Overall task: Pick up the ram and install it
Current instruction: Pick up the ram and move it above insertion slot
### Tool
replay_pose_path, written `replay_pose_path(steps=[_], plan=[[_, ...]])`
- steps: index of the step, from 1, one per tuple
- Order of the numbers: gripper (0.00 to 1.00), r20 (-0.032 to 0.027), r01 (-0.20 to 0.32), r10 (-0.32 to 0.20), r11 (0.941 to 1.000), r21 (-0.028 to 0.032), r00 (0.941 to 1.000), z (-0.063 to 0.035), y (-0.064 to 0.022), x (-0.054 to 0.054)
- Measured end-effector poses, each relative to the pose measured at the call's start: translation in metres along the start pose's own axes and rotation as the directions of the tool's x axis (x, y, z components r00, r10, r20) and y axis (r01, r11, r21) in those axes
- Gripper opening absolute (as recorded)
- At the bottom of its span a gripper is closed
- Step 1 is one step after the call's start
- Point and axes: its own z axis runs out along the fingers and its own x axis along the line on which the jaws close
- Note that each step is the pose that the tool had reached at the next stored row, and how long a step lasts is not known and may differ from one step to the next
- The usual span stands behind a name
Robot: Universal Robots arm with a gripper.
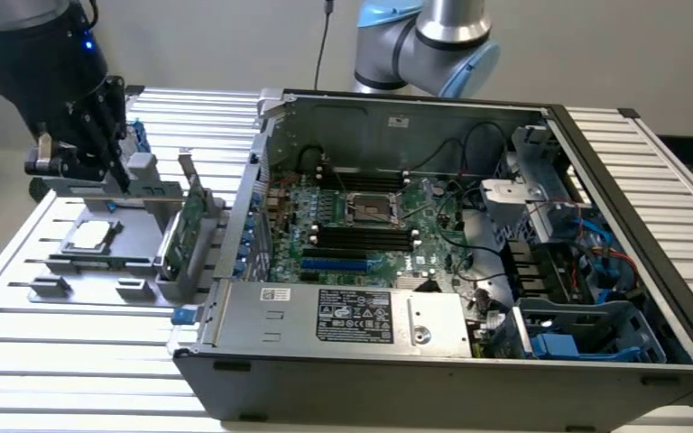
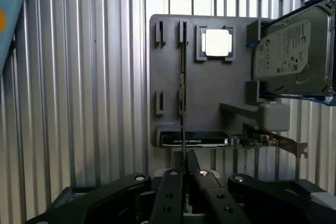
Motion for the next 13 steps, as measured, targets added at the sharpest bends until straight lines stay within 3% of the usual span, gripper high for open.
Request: replay_pose_path(steps=[13], plan=[[0.13,0.0600,0.014,-0.014,0.9999,-0.0016,0.9981,-0.0088,-0.0567,-0.001]])
